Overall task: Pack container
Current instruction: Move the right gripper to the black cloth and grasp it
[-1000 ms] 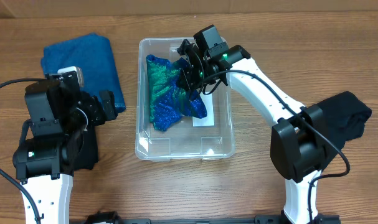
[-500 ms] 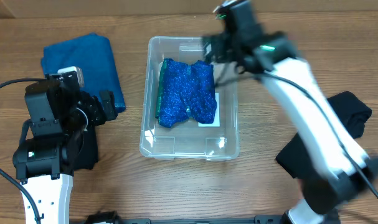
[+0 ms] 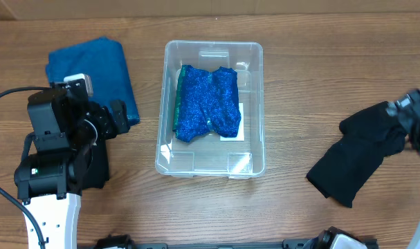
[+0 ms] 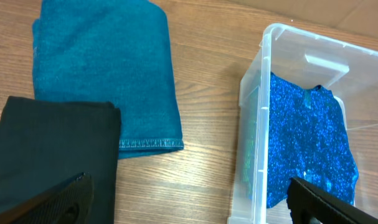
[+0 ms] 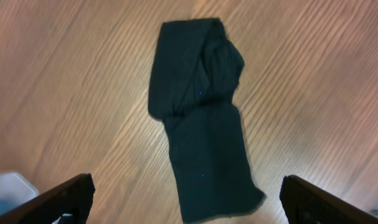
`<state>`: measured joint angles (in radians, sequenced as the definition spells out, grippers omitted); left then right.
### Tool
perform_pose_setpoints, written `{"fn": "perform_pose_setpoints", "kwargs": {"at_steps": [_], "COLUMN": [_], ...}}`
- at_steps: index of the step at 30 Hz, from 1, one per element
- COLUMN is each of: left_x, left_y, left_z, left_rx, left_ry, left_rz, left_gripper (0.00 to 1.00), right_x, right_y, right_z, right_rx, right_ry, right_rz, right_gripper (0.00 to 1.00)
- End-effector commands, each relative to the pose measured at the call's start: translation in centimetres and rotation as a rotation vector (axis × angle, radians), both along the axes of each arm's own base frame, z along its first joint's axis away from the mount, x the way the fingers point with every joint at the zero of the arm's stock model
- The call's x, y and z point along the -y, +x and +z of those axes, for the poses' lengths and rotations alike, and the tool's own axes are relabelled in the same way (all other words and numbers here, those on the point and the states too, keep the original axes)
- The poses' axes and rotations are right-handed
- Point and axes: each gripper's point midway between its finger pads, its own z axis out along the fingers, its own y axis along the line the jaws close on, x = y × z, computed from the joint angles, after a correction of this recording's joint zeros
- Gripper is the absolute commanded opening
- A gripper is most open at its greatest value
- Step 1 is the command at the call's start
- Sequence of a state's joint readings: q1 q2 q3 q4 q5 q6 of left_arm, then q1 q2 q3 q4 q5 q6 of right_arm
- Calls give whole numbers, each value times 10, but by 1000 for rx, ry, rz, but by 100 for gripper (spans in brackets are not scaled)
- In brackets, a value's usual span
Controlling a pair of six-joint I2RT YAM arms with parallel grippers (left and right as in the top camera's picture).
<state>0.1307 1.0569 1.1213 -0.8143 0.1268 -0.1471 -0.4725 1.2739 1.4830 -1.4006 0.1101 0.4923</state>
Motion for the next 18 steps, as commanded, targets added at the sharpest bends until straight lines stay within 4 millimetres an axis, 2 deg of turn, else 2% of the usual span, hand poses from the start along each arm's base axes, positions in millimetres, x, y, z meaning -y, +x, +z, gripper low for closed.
{"fn": "perform_pose_setpoints", "kwargs": {"at_steps": [1,2,4,7,10,14,17,18], "left_x": [-2,-2,-2,-2,-2,-2,-2,-2], "left_y": [5,5,6,6,6,6,6,6], "left_z": [13,14,14,15,14,15,15,15], "left_rx": [40,41,45,46,46,48,47,47], "left_ry": [26,26,26,26,26,26,26,26], "left_rz": [-8,-8,-8,-8,-8,-8,-8,-8], "left_gripper": [100,100,100,100,100,100,100,100], "right_x": [-1,0,2,0,-7,-21,-26,-29], "right_y": [-29,-34,-43,-51,-51,-34,-25,-21], "right_z": [-46,-64,-118,-178,-220,-250,-266,-267], "right_rx": [26,11,-26,-65,-78,-39,-23,-5], "right_ry": [114,146,222,304,361,480,536,558], "right_rz": [-38,-51,-83,-110,-78,15,53,71], "right_gripper": [100,100,100,100,100,100,100,97]}}
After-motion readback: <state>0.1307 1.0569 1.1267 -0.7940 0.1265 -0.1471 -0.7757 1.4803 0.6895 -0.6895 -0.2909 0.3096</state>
